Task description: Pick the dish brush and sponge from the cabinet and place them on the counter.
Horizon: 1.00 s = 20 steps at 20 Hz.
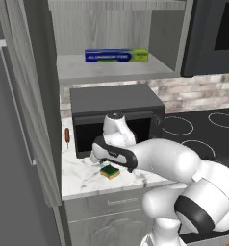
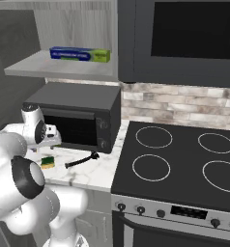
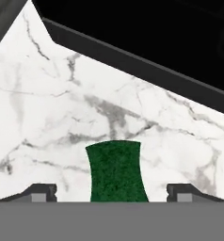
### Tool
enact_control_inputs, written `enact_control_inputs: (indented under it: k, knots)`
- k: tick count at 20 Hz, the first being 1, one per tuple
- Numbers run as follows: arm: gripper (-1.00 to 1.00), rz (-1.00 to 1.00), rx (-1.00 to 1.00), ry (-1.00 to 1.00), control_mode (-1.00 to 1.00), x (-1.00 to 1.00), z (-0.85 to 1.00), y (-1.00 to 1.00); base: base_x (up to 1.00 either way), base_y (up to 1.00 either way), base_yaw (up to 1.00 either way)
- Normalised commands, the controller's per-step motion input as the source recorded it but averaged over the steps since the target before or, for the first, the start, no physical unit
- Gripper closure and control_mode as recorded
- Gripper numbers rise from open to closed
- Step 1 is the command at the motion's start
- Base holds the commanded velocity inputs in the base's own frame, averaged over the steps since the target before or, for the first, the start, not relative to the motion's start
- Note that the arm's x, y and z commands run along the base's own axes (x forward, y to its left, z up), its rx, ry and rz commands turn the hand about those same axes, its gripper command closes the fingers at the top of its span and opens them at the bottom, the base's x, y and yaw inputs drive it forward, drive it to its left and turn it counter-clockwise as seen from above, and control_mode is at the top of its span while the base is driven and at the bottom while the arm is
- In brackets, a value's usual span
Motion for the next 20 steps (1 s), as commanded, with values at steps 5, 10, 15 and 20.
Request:
enact_control_inputs:
  k: [5,10,15,20]
  knots:
    - [-1.00,0.00,0.05,0.00,-1.00,-0.16,0.46,-0.08,0.00,0.00,0.00]
    - [-1.00,0.00,0.05,0.00,-1.00,-0.35,0.38,-0.12,0.00,0.00,0.00]
    - [-1.00,0.00,0.06,-0.07,-1.00,-0.89,0.38,-0.19,0.00,0.00,0.00]
    - [-1.00,0.05,0.01,-0.31,-1.00,-0.79,0.41,-0.30,0.00,0.00,0.00]
